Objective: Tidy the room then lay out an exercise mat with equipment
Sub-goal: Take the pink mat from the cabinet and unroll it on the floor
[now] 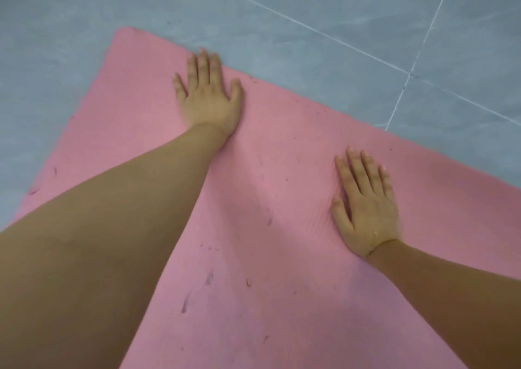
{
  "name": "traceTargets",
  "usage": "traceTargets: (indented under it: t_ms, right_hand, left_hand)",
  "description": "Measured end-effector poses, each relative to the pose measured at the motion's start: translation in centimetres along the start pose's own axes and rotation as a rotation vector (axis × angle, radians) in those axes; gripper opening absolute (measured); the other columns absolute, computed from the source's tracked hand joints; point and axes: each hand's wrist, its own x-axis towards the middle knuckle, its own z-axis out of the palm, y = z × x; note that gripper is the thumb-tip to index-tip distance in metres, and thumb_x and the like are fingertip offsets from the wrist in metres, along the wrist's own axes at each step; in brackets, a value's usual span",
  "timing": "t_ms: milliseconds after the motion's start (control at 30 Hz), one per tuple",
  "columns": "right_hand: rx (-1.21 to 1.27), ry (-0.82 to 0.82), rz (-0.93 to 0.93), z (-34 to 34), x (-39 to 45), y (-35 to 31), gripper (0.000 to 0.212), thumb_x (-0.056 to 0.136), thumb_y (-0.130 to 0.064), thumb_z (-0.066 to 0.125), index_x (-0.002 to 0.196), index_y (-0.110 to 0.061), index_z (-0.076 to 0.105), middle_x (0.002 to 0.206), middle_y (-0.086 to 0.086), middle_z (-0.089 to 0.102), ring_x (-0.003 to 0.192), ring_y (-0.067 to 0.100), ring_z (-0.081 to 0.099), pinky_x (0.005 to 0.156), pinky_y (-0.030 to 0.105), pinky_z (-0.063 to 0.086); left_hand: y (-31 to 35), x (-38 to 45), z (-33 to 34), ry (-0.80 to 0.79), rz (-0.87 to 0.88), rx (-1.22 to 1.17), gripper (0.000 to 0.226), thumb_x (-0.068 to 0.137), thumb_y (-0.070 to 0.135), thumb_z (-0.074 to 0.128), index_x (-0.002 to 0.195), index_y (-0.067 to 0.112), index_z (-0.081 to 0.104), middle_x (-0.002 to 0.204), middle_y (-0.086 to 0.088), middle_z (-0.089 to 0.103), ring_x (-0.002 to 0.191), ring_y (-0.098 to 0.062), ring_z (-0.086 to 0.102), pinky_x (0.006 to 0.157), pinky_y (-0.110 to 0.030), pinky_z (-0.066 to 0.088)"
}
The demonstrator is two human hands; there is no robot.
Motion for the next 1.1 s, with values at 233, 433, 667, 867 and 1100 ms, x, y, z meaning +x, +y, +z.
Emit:
traceTargets:
  t_ms: [233,433,667,867,1100]
  right_hand:
    - [-0.010,-0.006,0.006,0.0,0.1,-0.1,0.070,0.084,-0.036,0.031,0.151,-0.016,0.021,0.159,0.006,0.015,0.146,0.025,0.012,0.117,0.046,0.009]
    - [0.023,0.020,0.020,0.0,0.0,0.1,0.069,0.084,-0.036,0.032,0.149,-0.016,0.027,0.157,0.005,0.020,0.144,0.026,0.017,0.118,0.044,0.009]
    - [0.022,-0.026,0.019,-0.4,0.3,0.2,0.065,0.087,-0.032,0.031,0.150,-0.015,0.025,0.158,0.006,0.018,0.146,0.026,0.017,0.118,0.047,0.012]
    - [0.021,-0.072,0.038,-0.8,0.5,-0.2,0.064,0.089,-0.028,0.031,0.150,-0.014,0.022,0.158,0.006,0.016,0.146,0.023,0.015,0.118,0.044,0.010]
    - [0.063,-0.024,-0.061,-0.9,9.5,-3.7,0.060,0.088,-0.025,0.032,0.145,-0.005,0.033,0.153,0.008,0.032,0.142,0.022,0.030,0.115,0.039,0.016]
  left_hand:
    - [-0.1,2.1,-0.4,0.063,-0.369,-0.040,0.079,0.092,0.054,0.024,0.152,0.006,0.005,0.160,-0.014,0.000,0.148,-0.025,-0.002,0.116,-0.053,-0.003]
    - [1.1,0.1,-0.3,0.063,-0.305,-0.038,0.071,0.096,0.044,0.024,0.152,0.004,0.006,0.160,-0.016,0.001,0.148,-0.026,-0.001,0.118,-0.052,0.000]
    - [6.4,-10.6,2.4,0.017,-0.043,-0.021,0.071,0.088,0.039,0.016,0.152,0.009,0.010,0.160,-0.010,0.005,0.148,-0.022,0.003,0.117,-0.049,-0.002]
    - [6.3,-9.9,1.5,-0.020,-0.055,-0.033,0.071,0.087,0.038,0.028,0.151,0.009,0.016,0.160,-0.007,0.009,0.148,-0.020,0.005,0.118,-0.051,0.001]
    - [6.3,-9.7,1.5,-0.032,-0.047,-0.004,0.071,0.087,0.035,0.026,0.151,0.007,0.012,0.160,-0.009,0.009,0.148,-0.021,0.005,0.118,-0.052,0.002]
